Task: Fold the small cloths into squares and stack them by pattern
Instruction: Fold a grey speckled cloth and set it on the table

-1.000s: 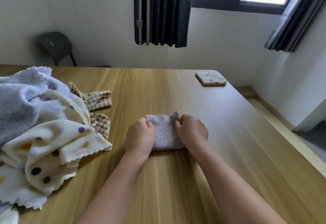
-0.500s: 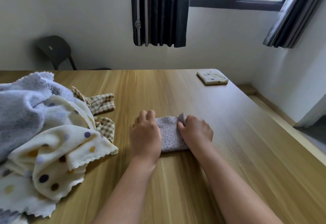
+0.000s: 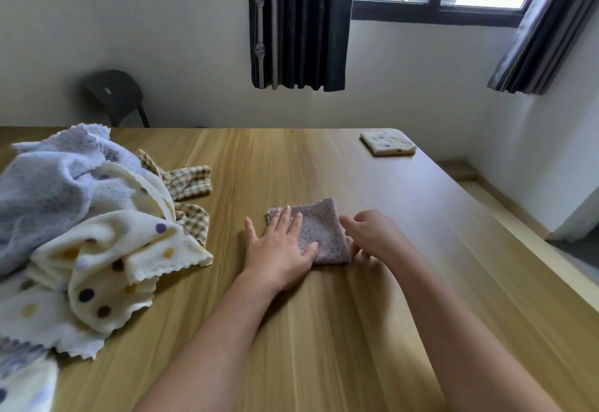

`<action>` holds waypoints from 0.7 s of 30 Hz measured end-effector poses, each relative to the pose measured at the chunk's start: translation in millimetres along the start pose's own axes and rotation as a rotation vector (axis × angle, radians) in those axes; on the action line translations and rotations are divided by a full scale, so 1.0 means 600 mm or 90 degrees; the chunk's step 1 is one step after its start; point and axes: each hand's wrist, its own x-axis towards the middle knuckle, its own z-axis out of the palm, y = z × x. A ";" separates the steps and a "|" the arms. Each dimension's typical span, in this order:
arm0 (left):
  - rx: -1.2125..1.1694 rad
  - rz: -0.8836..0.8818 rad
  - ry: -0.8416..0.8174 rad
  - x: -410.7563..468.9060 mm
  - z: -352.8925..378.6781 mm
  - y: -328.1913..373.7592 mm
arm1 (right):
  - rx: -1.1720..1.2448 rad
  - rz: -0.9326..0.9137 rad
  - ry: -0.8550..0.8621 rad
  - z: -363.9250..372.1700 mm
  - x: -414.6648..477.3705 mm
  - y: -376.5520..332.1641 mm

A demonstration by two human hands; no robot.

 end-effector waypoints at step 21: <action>-0.113 -0.085 0.343 0.000 -0.004 -0.043 | -0.203 -0.355 0.207 0.065 -0.015 0.011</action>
